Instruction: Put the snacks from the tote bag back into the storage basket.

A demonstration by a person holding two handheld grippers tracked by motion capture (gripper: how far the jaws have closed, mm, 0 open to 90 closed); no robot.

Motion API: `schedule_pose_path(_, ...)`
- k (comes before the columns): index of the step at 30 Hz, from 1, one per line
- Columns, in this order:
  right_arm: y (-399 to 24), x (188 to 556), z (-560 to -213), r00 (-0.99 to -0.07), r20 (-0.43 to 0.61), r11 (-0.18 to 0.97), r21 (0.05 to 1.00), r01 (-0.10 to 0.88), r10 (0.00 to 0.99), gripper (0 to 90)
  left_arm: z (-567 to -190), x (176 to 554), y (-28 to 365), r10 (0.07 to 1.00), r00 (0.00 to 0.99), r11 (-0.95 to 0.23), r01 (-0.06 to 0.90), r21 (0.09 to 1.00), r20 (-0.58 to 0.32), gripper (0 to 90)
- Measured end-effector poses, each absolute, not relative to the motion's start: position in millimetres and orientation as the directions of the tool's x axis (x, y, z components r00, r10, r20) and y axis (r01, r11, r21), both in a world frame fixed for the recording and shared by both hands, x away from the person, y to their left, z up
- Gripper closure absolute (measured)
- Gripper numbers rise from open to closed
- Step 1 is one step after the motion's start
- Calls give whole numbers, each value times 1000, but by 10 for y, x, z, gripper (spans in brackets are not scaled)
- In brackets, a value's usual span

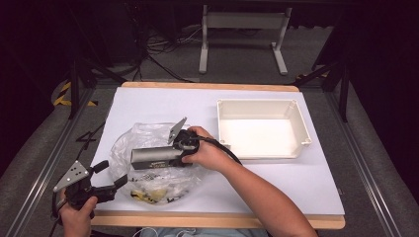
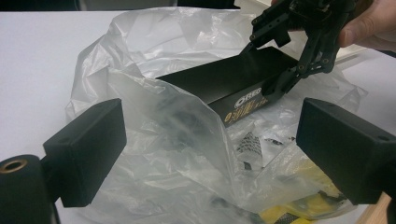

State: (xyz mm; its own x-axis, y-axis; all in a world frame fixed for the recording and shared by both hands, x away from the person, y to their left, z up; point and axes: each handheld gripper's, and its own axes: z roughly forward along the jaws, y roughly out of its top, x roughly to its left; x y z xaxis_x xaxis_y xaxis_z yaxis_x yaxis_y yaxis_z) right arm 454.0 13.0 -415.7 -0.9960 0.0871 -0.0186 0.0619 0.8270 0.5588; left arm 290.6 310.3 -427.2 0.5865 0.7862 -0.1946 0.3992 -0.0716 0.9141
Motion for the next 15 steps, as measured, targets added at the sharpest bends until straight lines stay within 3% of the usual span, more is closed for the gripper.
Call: schedule_pose_path(15,99,4528,-4030,-999,-7,809,587,29,40,422,-4274,2908,3100,788,583,-69,401,913,-197,93)
